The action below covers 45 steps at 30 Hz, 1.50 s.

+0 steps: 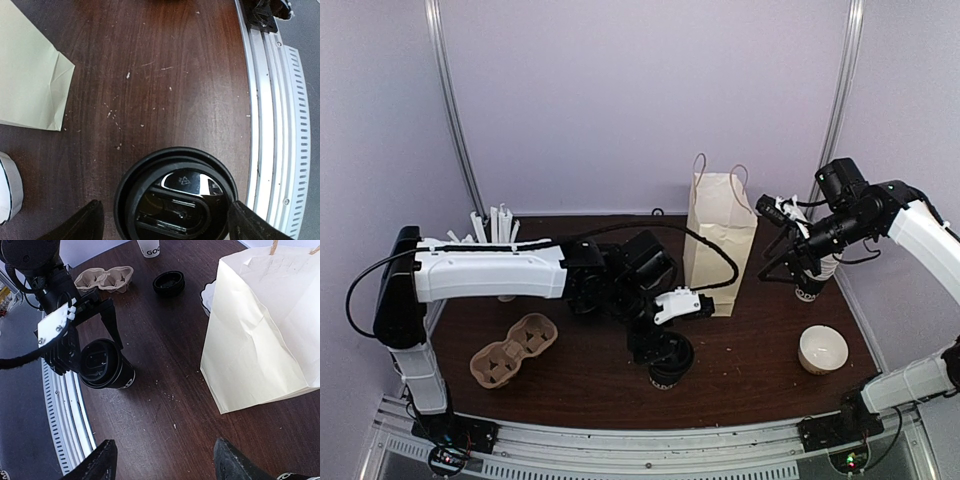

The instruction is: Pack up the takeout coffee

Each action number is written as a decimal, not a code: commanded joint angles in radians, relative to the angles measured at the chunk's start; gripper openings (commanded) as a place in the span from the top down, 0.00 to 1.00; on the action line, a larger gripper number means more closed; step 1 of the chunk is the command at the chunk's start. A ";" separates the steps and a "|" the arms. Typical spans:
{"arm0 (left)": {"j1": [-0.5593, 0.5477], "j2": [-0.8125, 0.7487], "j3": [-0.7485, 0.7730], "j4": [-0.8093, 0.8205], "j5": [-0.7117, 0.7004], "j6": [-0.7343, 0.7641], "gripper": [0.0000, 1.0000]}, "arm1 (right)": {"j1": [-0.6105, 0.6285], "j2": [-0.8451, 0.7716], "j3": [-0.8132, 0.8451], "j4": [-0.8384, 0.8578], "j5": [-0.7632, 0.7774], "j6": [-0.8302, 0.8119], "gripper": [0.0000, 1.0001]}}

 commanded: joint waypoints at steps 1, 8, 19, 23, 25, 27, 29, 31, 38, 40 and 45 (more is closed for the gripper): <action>-0.007 0.020 0.014 -0.040 0.024 0.024 0.11 | -0.011 -0.012 0.001 0.023 -0.022 0.013 0.30; -0.007 0.009 -0.001 -0.044 0.001 0.038 0.09 | -0.012 0.000 0.007 0.024 -0.030 0.019 0.30; -0.006 -0.070 0.008 0.054 -0.105 0.037 0.08 | -0.015 -0.002 -0.019 0.041 -0.040 0.030 0.30; -0.007 -0.064 -0.006 0.030 -0.068 0.016 0.03 | -0.015 0.005 -0.019 0.041 -0.049 0.030 0.30; -0.006 -0.063 -0.022 0.027 -0.049 0.014 0.03 | -0.016 0.008 -0.022 0.043 -0.055 0.030 0.30; -0.007 -0.059 -0.029 0.023 -0.037 0.014 0.03 | -0.015 0.010 -0.025 0.046 -0.056 0.029 0.30; -0.007 -0.054 -0.034 0.022 -0.025 0.016 0.03 | -0.016 0.011 -0.028 0.047 -0.056 0.027 0.30; -0.007 -0.045 -0.033 0.019 -0.021 0.016 0.03 | -0.016 0.010 -0.032 0.049 -0.057 0.027 0.30; -0.007 -0.004 -0.020 0.013 -0.040 0.023 0.03 | -0.016 0.001 -0.049 0.055 -0.051 0.026 0.30; -0.007 0.006 -0.014 0.009 -0.061 0.025 0.03 | -0.016 -0.002 -0.052 0.053 -0.050 0.026 0.30; -0.007 0.016 -0.004 0.009 -0.076 0.027 0.07 | -0.017 -0.004 -0.055 0.054 -0.049 0.024 0.30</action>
